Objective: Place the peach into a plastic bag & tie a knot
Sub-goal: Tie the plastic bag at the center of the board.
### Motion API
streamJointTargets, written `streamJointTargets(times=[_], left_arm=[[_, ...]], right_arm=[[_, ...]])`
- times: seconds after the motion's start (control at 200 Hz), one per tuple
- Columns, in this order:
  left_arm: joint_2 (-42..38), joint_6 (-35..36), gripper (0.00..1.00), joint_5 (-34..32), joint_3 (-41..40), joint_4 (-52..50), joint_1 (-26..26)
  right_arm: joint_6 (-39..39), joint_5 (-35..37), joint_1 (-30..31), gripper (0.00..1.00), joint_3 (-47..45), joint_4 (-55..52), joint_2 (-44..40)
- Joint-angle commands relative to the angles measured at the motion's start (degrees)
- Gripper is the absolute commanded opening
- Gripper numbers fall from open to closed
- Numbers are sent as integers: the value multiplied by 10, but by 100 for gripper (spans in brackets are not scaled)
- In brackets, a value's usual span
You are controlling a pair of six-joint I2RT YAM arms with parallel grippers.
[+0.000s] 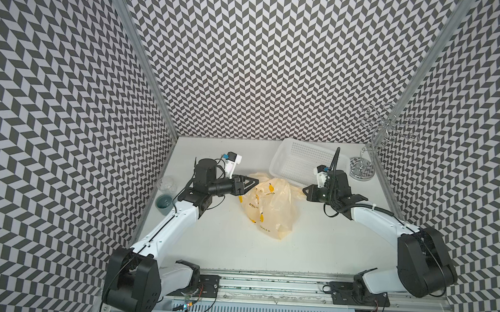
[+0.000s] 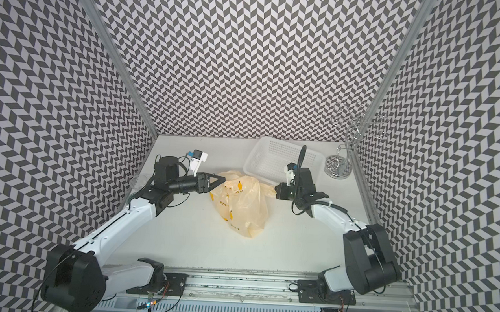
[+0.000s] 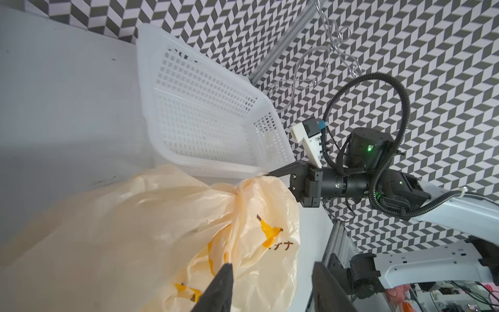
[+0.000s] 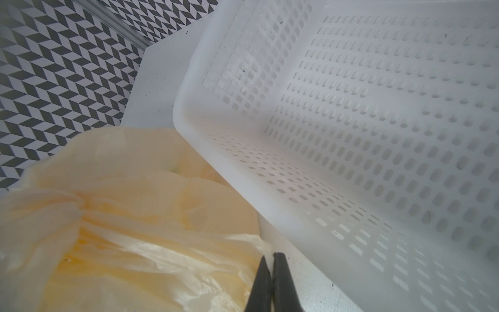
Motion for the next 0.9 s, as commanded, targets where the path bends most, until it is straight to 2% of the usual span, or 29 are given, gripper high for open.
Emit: streamJointTargets(times=[0.0,0.175,0.426,0.751,0.896], left_arm=[[21,41,39,-38,19,-60,-6],[22,70,37,-85,32,-100,-2],[41,50,34,-64,38,-64,-12],[65,50,18,-54,49,-67,-20],[58,54,7,-54,40,-69,-19]], right_arm=[[-2,2,3,0,4,17,-17],[0,-5,3,0,-2,23,-15],[2,-7,5,0,-6,26,-16],[2,-6,6,0,-7,26,-16],[5,-7,6,0,-6,28,-13]])
